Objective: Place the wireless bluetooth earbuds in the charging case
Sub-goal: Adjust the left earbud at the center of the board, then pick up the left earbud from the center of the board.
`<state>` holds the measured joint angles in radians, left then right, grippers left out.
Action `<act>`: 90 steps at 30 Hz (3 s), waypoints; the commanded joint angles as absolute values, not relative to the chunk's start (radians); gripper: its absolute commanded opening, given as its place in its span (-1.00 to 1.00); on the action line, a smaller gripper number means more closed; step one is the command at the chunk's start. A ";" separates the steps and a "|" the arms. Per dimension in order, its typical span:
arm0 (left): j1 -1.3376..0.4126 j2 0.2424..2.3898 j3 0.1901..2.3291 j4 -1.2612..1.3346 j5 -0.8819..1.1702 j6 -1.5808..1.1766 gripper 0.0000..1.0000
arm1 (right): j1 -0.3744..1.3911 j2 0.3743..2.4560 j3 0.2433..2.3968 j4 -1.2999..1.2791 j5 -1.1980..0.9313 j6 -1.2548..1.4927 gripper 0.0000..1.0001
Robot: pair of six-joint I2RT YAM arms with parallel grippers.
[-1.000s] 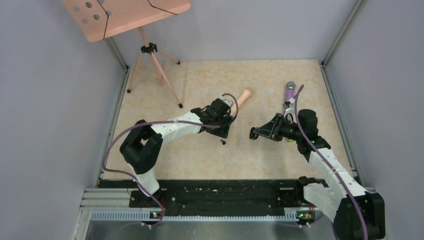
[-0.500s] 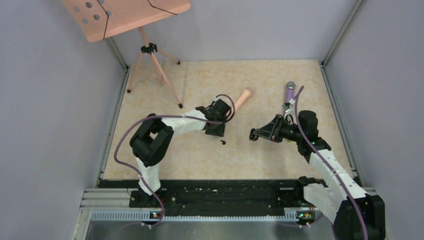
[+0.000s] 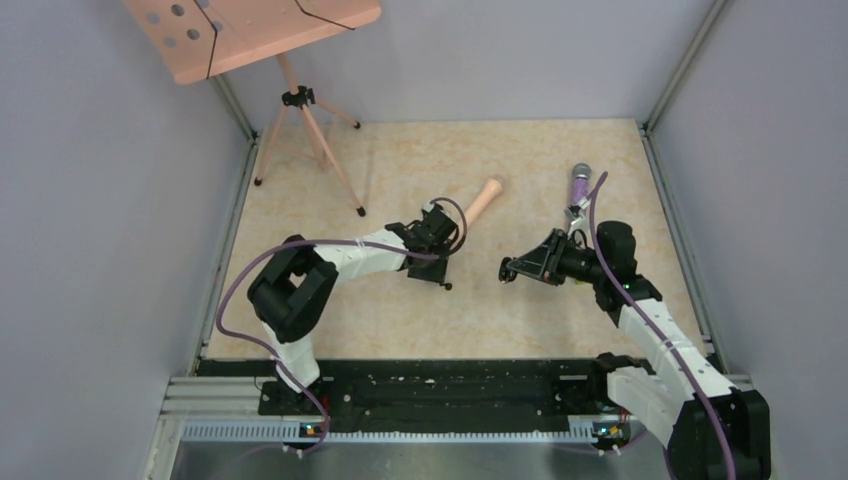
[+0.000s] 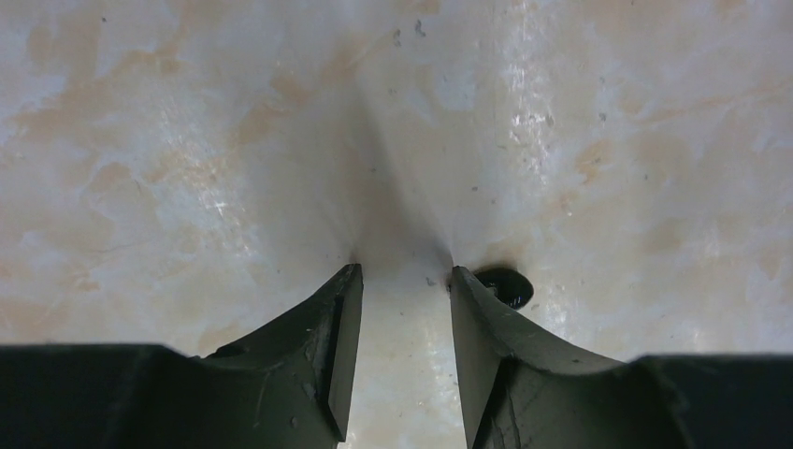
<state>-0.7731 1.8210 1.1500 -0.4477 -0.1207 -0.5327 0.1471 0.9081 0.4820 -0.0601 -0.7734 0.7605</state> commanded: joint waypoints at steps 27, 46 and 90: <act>-0.842 1.781 1.266 -0.636 -0.005 -0.486 0.26 | 0.138 0.867 0.505 -0.105 -0.732 0.725 -1.00; -0.854 1.973 1.412 -0.716 -0.053 -0.526 -0.15 | 0.137 0.857 0.525 -0.143 -0.723 0.703 -1.00; -0.864 2.019 1.424 -0.773 -0.134 -0.700 -0.15 | 0.136 0.850 0.515 -0.147 -0.722 0.693 -1.00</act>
